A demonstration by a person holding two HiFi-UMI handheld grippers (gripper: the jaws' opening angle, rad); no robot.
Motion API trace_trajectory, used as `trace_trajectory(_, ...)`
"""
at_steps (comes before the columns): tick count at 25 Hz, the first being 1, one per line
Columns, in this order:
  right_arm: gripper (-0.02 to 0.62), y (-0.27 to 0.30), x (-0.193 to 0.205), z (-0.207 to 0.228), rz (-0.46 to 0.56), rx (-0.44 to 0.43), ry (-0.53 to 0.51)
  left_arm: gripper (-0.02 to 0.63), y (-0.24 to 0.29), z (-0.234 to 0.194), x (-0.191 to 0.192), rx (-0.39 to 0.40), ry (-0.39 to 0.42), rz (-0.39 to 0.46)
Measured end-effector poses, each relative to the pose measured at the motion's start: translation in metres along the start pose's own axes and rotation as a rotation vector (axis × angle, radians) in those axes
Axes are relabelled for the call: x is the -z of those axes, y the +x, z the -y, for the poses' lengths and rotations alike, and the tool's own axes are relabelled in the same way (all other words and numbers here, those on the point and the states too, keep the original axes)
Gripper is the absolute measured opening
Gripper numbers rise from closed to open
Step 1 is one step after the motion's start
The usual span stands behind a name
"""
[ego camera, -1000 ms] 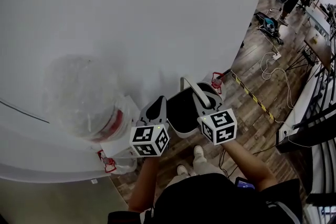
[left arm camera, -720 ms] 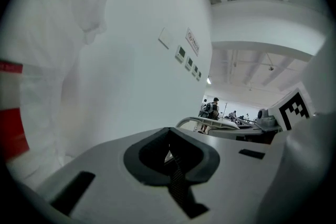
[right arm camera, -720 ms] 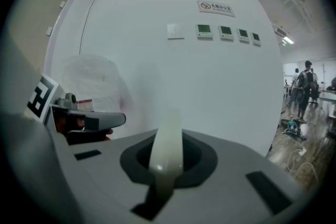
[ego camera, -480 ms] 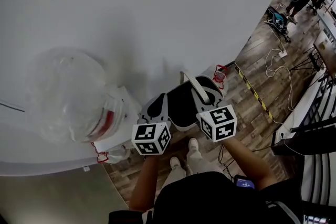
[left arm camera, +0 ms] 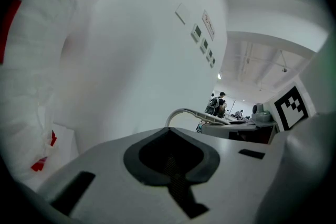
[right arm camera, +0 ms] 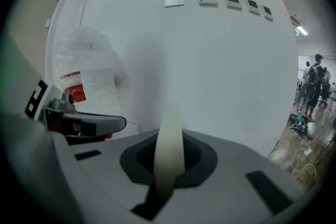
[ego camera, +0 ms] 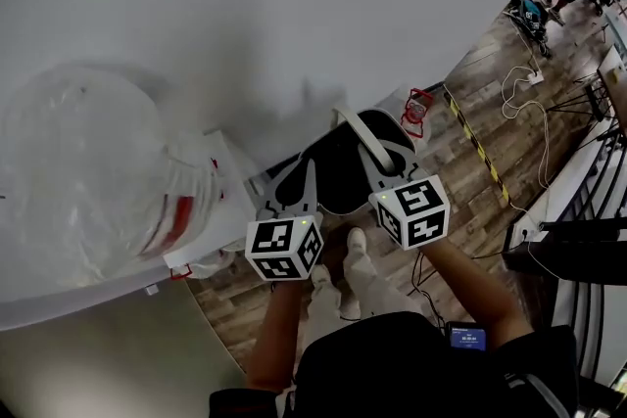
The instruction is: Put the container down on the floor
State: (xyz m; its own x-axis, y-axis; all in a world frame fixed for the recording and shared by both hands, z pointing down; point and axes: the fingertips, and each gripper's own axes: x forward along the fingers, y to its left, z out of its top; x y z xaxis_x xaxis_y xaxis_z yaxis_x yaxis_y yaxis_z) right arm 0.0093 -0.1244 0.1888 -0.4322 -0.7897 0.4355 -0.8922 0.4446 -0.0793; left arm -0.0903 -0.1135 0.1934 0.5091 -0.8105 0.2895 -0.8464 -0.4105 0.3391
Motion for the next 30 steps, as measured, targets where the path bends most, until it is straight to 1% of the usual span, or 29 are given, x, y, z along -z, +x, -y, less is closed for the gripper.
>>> trace_trajectory(3, 0.029, 0.008, 0.014, -0.002, -0.03, -0.012, -0.005, 0.017, 0.005, -0.002, 0.016, -0.003, -0.021, -0.019)
trace_trajectory(7, 0.029, 0.024, 0.046, -0.01, -0.062, -0.026, -0.006, 0.017, 0.01, -0.018, 0.054, -0.009, -0.043, -0.06)
trace_trajectory(11, 0.029, 0.038, 0.079, -0.009, -0.101, -0.031, 0.019, 0.017, 0.015, -0.027, 0.09, -0.017, -0.06, -0.105)
trace_trajectory(17, 0.031, 0.049, 0.12, -0.003, -0.167, -0.033, 0.073, 0.017, 0.019, -0.039, 0.128, -0.036, -0.098, -0.163)
trace_trajectory(23, 0.031, 0.059, 0.152, 0.001, -0.235, -0.029, 0.09, 0.016, 0.029, -0.045, 0.154, -0.033, -0.142, -0.188)
trace_trajectory(26, 0.031, 0.065, 0.164, 0.003, -0.252, -0.034, 0.092, 0.017, 0.037, -0.043, 0.165, -0.02, -0.13, -0.207)
trace_trajectory(30, 0.031, 0.076, 0.182, 0.008, -0.267, -0.036, 0.121, 0.017, 0.046, -0.041, 0.178, 0.0, -0.112, -0.235)
